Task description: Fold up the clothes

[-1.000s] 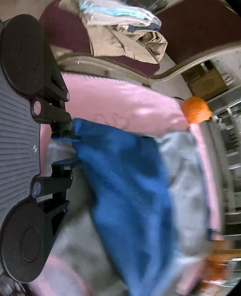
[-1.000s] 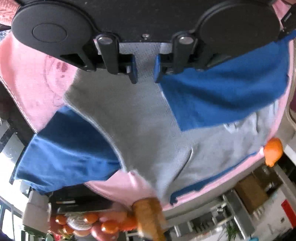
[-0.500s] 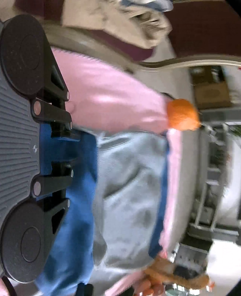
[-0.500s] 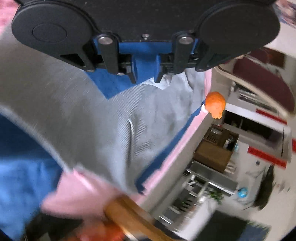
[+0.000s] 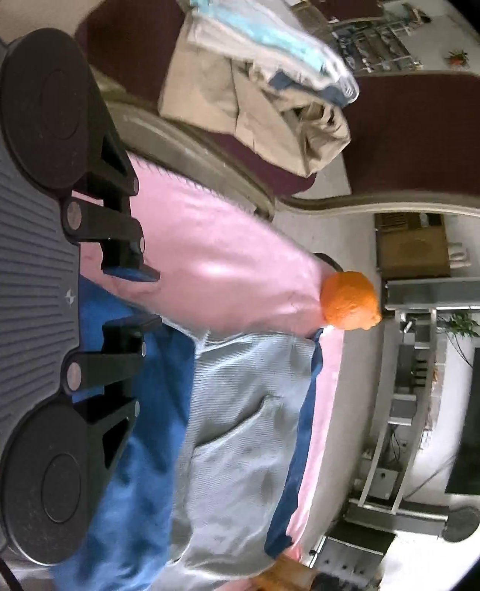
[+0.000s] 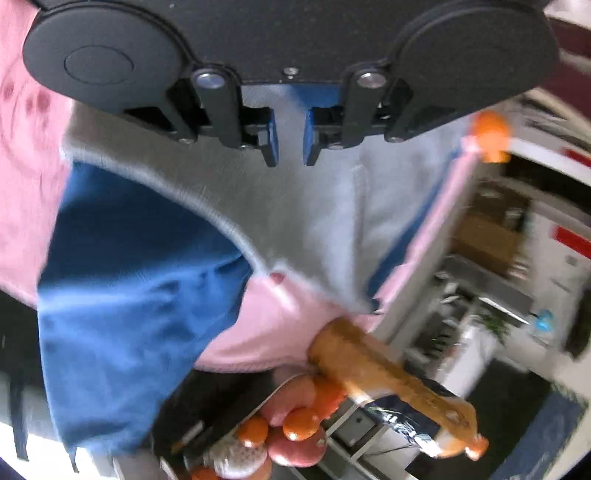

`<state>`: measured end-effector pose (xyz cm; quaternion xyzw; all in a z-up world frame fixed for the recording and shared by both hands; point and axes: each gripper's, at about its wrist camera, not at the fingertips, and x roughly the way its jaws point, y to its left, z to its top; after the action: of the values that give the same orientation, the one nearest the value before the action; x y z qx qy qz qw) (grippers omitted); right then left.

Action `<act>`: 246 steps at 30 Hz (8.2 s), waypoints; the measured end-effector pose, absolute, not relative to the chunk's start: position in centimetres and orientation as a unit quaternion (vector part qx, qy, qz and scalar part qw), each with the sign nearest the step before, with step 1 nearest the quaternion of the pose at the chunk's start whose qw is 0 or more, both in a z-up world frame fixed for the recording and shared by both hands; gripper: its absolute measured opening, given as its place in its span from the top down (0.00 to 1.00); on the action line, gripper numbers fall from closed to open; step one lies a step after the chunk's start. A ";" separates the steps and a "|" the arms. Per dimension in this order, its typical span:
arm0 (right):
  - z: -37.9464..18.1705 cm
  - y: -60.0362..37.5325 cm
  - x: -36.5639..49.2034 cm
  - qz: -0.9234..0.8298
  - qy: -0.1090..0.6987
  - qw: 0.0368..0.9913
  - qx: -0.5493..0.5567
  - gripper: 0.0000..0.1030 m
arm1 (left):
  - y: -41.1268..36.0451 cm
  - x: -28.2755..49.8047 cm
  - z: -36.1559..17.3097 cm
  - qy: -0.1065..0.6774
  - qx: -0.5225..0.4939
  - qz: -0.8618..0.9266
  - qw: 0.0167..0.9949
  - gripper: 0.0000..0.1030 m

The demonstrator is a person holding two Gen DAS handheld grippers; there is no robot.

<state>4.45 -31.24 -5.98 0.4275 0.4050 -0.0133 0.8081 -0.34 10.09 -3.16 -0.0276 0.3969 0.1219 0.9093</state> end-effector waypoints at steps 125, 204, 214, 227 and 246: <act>-3.8 -34.1 5.5 0.022 0.439 0.819 0.368 0.54 | 6.8 4.9 -5.4 0.500 -0.131 -0.038 0.856 0.70; -6.1 -31.9 8.9 0.023 0.473 0.790 0.388 0.76 | 7.6 2.0 -2.6 0.455 -0.042 0.072 0.887 0.86; -5.9 -29.2 6.1 0.091 0.509 0.792 0.326 0.74 | 3.8 1.6 -4.9 0.491 -0.021 -0.015 0.871 0.79; -6.4 -22.5 5.3 0.121 0.543 0.820 0.137 0.83 | 4.9 1.7 -6.8 0.514 -0.041 -0.007 0.857 0.64; -5.0 -25.5 -0.3 0.128 0.486 0.824 0.261 0.82 | -1.2 -2.5 -5.9 0.418 0.010 -0.064 0.906 0.75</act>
<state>-0.29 -25.46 -5.01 0.2610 0.4857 0.1277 0.8245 -2.49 -1.22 -5.92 0.0100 0.4182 -0.0638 0.9061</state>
